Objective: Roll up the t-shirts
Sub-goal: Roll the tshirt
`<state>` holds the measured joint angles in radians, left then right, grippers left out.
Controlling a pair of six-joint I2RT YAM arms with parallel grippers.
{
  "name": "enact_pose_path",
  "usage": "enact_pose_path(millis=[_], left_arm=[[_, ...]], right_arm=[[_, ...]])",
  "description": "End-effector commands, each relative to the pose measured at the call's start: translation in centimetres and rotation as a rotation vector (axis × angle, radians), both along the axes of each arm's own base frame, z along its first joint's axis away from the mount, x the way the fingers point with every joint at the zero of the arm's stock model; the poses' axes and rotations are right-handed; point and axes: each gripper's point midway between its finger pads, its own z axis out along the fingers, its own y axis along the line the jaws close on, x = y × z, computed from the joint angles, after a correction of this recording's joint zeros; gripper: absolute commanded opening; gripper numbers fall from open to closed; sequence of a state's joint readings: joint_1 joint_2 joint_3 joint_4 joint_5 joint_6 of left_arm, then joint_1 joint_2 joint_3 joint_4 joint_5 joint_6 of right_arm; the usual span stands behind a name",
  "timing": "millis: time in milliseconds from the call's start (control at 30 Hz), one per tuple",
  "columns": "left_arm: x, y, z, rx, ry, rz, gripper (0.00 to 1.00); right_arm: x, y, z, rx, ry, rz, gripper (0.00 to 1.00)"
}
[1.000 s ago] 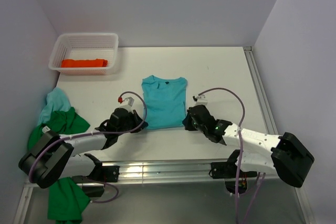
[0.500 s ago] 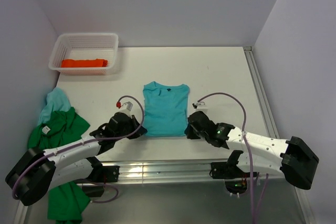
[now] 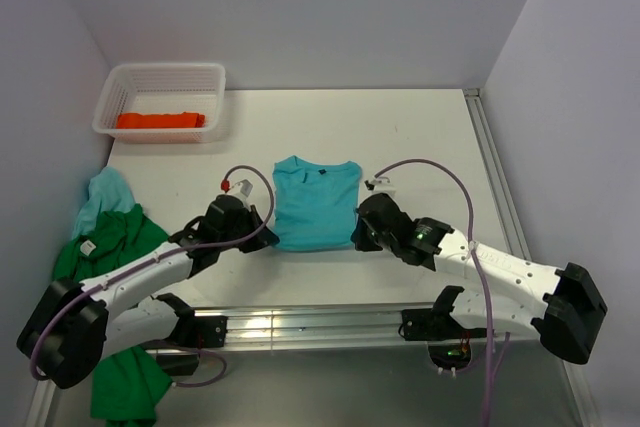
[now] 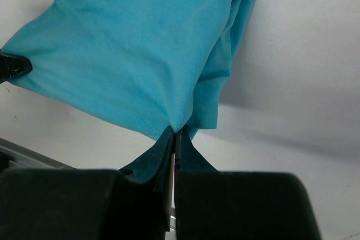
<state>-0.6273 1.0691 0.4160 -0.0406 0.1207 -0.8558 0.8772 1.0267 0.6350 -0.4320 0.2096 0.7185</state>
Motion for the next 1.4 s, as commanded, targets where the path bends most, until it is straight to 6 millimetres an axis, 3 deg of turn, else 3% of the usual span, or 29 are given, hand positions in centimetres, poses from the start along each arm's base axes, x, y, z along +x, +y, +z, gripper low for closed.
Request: enact_pose_path(millis=[0, 267, 500, 667, 900, 1133, 1367], left_arm=[[1.0, -0.3, 1.7, 0.003, -0.023, -0.036, 0.00], [3.3, -0.4, 2.8, 0.018, -0.007, -0.061, 0.00], [5.5, -1.0, 4.1, 0.019, -0.022, -0.063, 0.00], [7.3, -1.1, 4.2, 0.042, -0.028, -0.053, 0.00], [10.3, -0.5, 2.7, 0.065, 0.002, -0.030, 0.00], [13.4, 0.3, -0.9, 0.098, 0.061, -0.002, 0.00], [16.0, -0.1, -3.7, 0.119, 0.102, 0.005, 0.00]], right_arm=[[1.0, -0.3, 1.5, -0.030, -0.018, 0.018, 0.00], [2.7, 0.3, 2.3, 0.010, 0.016, 0.053, 0.00], [5.3, 0.0, 3.6, 0.006, 0.002, 0.035, 0.00], [7.7, 0.0, 3.2, -0.006, 0.015, 0.012, 0.00], [11.1, -0.5, 0.9, 0.002, 0.054, -0.043, 0.00], [14.5, -0.8, -2.5, -0.026, 0.110, -0.097, 0.00], [14.6, -0.9, -6.7, -0.074, 0.186, -0.111, 0.00]])
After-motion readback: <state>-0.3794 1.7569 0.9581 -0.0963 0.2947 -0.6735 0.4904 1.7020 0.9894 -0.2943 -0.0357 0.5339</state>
